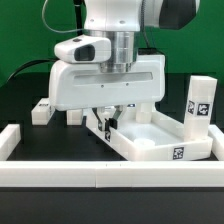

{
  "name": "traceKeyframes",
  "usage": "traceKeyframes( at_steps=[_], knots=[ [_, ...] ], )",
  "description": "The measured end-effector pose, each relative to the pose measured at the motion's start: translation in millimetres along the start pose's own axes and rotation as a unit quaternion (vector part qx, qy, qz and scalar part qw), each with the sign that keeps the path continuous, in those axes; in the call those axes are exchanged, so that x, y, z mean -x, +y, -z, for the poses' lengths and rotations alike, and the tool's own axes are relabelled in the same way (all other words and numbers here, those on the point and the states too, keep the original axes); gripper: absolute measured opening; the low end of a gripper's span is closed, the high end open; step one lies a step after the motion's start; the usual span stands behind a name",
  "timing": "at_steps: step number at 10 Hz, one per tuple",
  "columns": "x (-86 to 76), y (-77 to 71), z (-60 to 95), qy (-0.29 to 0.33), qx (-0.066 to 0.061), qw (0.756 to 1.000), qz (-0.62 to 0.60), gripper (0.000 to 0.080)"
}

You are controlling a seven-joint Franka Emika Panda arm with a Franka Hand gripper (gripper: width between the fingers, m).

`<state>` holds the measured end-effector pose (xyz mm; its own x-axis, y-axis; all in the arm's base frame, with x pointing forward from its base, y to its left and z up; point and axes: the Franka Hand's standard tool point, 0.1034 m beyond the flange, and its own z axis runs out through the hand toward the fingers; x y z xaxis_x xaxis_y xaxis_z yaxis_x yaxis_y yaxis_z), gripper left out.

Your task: Assemble desk

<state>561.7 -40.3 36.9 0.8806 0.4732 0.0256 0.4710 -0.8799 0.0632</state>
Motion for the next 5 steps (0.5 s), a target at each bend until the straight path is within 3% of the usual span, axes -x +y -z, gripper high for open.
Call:
traceKeyframes(
  at_steps=[2, 4, 5],
  knots=[
    [-21.0, 5.2, 6.1, 0.010, 0.008, 0.995, 0.095, 0.0057],
    [-34.6, 5.5, 8.0, 0.009, 0.042, 0.981, 0.191, 0.0057],
    [-33.0, 6.9, 7.4, 0.006, 0.044, 0.975, 0.218, 0.0057]
  ],
)
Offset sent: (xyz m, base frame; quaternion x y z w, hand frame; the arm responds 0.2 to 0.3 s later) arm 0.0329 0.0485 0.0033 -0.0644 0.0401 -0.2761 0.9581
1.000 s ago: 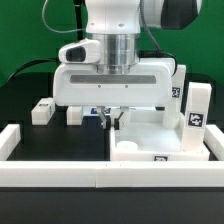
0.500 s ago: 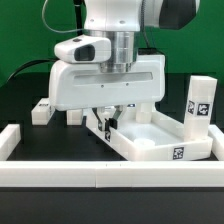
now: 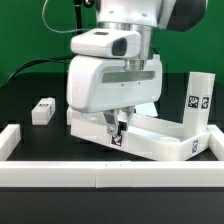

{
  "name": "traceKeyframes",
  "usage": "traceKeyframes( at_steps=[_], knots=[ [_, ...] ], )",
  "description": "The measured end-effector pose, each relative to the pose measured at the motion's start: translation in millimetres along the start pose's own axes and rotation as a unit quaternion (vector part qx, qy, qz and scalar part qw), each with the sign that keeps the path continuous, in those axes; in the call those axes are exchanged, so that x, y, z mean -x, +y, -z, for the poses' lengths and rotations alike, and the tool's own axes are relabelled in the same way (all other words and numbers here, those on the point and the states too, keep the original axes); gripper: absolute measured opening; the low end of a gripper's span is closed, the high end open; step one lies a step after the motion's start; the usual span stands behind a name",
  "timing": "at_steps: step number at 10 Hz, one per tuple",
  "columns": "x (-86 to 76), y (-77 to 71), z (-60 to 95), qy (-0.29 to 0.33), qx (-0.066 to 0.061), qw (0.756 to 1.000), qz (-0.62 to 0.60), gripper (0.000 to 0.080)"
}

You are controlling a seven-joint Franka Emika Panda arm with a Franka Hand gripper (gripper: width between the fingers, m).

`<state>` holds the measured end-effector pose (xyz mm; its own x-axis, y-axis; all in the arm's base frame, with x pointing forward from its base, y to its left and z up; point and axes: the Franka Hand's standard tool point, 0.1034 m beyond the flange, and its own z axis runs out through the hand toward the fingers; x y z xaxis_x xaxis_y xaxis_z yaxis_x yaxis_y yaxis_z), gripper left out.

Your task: Assemble desk

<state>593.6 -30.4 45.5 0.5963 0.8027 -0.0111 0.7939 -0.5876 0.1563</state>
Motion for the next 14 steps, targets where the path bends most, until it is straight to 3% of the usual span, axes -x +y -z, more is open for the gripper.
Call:
traceKeyframes(
  at_steps=[3, 4, 7, 8, 14],
  knots=[
    [3.8, 3.7, -0.1, -0.010, 0.007, 0.996, 0.089, 0.0057],
    [-10.2, 7.4, 5.1, -0.001, 0.027, 0.990, 0.142, 0.0057],
    [-52.8, 16.3, 7.3, 0.014, 0.050, 0.959, 0.280, 0.0057],
    [-54.6, 15.6, -1.4, 0.018, 0.051, 0.958, 0.281, 0.0057],
    [-56.4, 14.3, -2.0, 0.020, 0.049, 0.963, 0.266, 0.0057]
  ],
)
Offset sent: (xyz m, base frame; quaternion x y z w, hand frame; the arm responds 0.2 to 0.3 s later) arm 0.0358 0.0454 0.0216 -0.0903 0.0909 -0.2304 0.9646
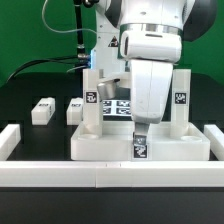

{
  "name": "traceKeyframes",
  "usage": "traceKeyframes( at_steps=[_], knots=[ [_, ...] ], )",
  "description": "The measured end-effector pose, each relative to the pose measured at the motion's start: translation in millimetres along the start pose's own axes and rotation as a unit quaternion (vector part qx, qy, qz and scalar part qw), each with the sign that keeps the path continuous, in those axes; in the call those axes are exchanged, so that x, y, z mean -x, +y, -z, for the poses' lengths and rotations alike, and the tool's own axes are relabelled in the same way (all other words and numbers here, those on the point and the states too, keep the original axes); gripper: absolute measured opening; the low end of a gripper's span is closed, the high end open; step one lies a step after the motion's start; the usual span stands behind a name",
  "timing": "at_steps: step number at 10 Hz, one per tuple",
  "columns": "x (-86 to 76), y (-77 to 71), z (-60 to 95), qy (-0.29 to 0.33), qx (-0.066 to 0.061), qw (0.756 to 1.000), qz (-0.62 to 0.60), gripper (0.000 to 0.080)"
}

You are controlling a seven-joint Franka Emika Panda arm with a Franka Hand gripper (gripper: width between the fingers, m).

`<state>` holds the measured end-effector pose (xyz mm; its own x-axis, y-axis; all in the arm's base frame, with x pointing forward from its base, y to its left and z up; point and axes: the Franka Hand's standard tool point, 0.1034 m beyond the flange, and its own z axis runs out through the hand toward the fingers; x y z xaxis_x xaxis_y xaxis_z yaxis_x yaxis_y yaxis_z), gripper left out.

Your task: Assemble desk

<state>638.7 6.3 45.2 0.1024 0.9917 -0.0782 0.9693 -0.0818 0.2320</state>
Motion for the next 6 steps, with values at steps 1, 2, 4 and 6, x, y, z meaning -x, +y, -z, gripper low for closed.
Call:
traceKeyframes(
  at_steps=[1, 2, 4, 6],
  knots=[
    [-11.4, 5.2, -0.5, 0.004, 0.002, 1.000, -0.014, 0.0057],
    [-20.7, 10.8, -2.5, 0.005, 0.002, 1.000, -0.016, 0.0057],
    [-27.2, 13.2, -10.6, -0.007, -0.011, 1.000, -0.001, 0.0057],
    [-26.8, 13.3, -12.6, -0.016, -0.010, 1.000, 0.011, 0.0057]
  ],
)
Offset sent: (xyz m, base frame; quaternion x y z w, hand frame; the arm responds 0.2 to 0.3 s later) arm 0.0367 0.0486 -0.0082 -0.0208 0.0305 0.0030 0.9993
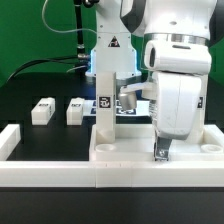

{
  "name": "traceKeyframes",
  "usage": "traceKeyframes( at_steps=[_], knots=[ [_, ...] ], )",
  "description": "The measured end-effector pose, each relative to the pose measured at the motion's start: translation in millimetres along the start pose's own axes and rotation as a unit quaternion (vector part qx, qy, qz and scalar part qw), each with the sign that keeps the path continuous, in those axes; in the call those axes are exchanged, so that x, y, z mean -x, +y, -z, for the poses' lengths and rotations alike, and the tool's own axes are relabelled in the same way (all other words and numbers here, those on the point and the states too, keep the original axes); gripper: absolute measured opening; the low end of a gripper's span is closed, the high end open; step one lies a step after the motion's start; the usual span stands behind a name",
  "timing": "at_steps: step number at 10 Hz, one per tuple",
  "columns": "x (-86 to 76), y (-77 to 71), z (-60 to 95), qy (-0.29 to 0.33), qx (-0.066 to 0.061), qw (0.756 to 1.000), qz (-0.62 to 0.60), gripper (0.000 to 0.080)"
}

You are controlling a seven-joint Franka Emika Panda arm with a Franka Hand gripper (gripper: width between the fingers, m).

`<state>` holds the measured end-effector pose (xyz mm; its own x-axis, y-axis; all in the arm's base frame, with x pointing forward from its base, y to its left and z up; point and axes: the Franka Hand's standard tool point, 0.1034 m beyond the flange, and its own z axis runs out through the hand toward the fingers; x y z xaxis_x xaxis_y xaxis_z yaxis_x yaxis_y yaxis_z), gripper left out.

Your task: Assemble desk

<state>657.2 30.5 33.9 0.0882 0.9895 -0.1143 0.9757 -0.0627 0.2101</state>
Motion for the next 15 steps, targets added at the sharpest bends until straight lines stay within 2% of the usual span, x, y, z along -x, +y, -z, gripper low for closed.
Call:
traceKeyframes(
  at_steps=[1, 2, 3, 5, 6, 7, 8, 14, 15],
  knots=[
    [1.7, -0.7, -0.7, 0.000, -0.001, 1.000, -0.001, 0.0057],
    [1.9, -0.6, -0.8, 0.000, -0.001, 1.000, -0.001, 0.0148],
    [2.2, -0.6, -0.8, 0.000, -0.001, 1.000, -0.002, 0.0148],
    [3.3, -0.5, -1.0, -0.001, -0.001, 1.000, -0.002, 0.0506],
    [3.6, -0.5, -1.0, -0.001, -0.001, 1.000, -0.003, 0.0603],
    [4.0, -0.5, -1.1, -0.001, -0.001, 1.000, -0.003, 0.0603],
    [4.4, -0.4, -1.2, -0.001, -0.001, 1.000, -0.003, 0.0639],
    [7.1, 0.6, -0.1, -0.002, -0.003, 1.000, -0.005, 0.0649],
    [14.1, 6.0, 16.4, -0.012, -0.021, 1.000, -0.011, 0.0649]
  ],
)
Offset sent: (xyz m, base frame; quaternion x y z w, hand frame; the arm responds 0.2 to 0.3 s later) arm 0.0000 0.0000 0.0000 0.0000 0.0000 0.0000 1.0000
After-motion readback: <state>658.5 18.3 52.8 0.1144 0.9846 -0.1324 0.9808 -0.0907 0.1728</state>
